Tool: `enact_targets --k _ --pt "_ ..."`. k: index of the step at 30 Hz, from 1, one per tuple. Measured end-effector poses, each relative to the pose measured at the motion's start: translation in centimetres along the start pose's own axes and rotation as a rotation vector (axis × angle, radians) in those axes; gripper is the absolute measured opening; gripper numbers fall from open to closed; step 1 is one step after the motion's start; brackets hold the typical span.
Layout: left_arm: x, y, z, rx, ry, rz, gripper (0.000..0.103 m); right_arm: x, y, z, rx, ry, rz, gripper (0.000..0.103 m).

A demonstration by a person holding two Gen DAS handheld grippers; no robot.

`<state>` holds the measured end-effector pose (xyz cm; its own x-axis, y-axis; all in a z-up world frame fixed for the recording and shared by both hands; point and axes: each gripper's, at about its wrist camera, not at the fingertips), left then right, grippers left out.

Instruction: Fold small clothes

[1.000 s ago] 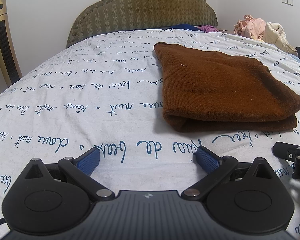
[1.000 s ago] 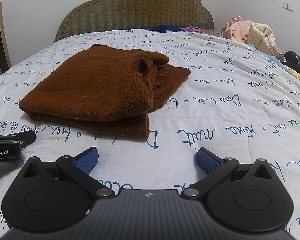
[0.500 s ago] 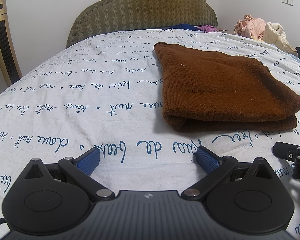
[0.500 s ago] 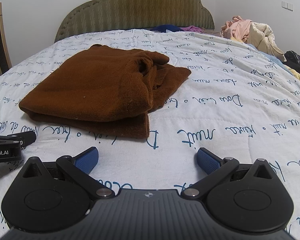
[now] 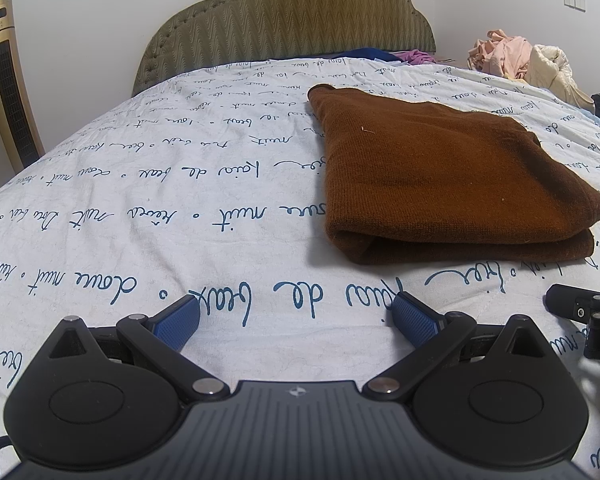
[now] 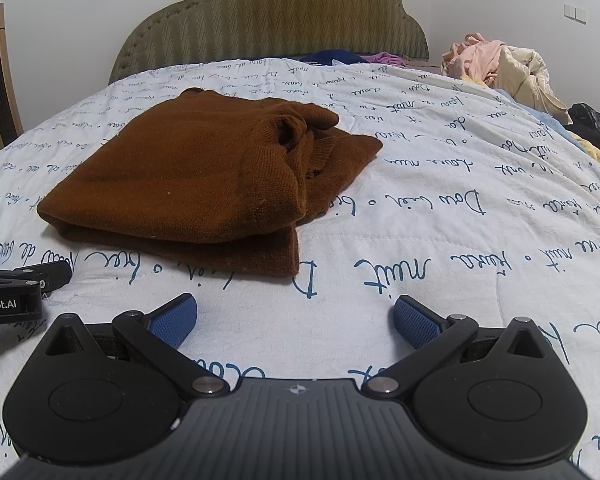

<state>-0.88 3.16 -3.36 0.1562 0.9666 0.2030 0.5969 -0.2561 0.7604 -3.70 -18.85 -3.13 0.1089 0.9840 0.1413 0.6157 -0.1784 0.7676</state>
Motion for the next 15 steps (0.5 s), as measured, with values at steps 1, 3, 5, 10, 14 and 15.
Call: enact_targets --k 1,3,5,10,14,15 --pt "0.01 -0.01 0.00 0.000 0.000 0.000 0.103 0.01 0.00 0.00 0.000 0.000 0.000 0.103" --pt "0.00 0.00 -0.01 0.000 0.000 0.000 0.103 0.01 0.00 0.00 0.000 0.000 0.000 0.103" --pt "0.01 0.00 -0.01 0.000 0.000 0.000 0.103 0.00 0.00 0.00 0.000 0.000 0.000 0.103" --pt "0.02 0.00 -0.01 0.000 0.000 0.000 0.103 0.00 0.00 0.00 0.000 0.000 0.000 0.103" --pt "0.00 0.01 -0.02 0.000 0.000 0.000 0.103 0.00 0.00 0.01 0.000 0.000 0.000 0.103" --pt "0.00 0.01 -0.02 0.000 0.000 0.000 0.103 -0.01 0.00 0.01 0.000 0.000 0.000 0.103"
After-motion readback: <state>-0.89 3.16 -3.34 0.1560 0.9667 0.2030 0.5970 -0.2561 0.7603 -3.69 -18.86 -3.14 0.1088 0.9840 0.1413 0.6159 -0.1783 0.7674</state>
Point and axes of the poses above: each gripper's, at about its wrist camera, not at the fingertips, and z roughly the way its jaws point, x to its left, y to its top, and after that the axes turned 9 degrees about z, right-handed
